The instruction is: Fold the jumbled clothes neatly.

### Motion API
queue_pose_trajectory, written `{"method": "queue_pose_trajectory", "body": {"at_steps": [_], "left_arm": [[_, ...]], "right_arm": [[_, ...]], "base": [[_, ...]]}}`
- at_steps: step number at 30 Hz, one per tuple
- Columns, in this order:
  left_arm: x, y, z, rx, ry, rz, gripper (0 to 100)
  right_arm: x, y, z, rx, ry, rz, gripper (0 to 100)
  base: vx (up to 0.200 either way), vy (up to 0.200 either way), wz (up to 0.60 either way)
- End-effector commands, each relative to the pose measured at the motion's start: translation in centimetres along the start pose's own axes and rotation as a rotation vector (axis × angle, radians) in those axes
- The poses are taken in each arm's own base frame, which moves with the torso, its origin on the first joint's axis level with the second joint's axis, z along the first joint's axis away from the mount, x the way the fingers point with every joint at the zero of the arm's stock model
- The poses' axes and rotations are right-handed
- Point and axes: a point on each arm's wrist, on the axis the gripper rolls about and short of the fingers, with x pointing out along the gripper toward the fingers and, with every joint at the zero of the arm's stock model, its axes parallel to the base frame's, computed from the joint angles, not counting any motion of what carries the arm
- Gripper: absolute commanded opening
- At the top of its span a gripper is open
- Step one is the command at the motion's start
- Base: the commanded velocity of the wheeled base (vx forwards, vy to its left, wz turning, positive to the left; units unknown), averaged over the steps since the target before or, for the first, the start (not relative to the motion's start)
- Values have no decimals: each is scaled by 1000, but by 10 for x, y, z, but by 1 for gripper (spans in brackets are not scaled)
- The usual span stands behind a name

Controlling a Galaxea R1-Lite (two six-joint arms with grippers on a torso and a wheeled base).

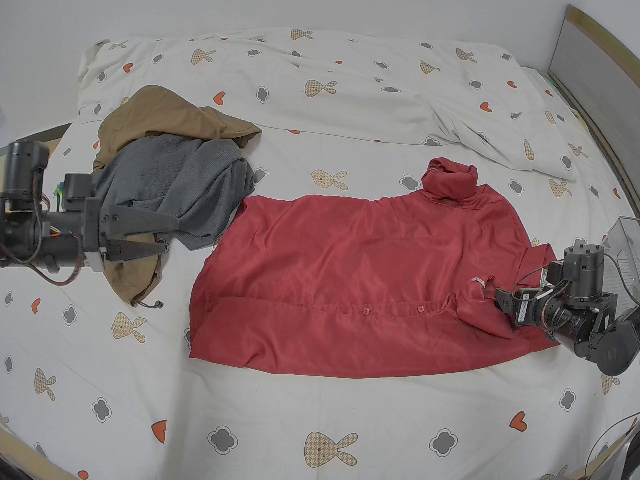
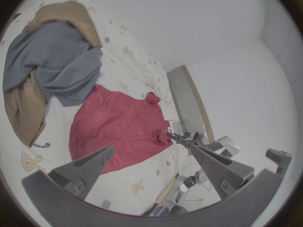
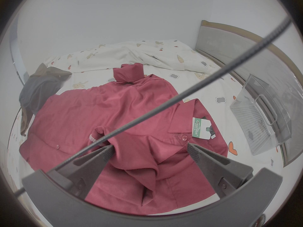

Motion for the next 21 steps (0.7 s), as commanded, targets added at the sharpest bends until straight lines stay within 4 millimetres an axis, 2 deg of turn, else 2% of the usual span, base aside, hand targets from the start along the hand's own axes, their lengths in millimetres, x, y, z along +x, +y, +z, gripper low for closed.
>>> {"method": "queue_pose_trajectory", "body": {"at_steps": [1, 5, 13, 21], "left_arm": [[-25, -51, 3, 122, -67, -61, 100], [-22, -55, 5, 86, -63, -77, 100], [-20, -46, 5, 57, -54, -63, 100], [-21, -48, 4, 62, -57, -64, 100]], "right_arm": [[15, -2, -7, -1, 30, -32, 100], [19, 3, -10, -11, 43, -24, 100], [19, 16, -17, -42, 72, 40, 100], [30, 21, -27, -62, 116, 45, 100]], "base": [[0, 0, 0], [0, 0, 0], [0, 0, 0], [0, 0, 0]]}}
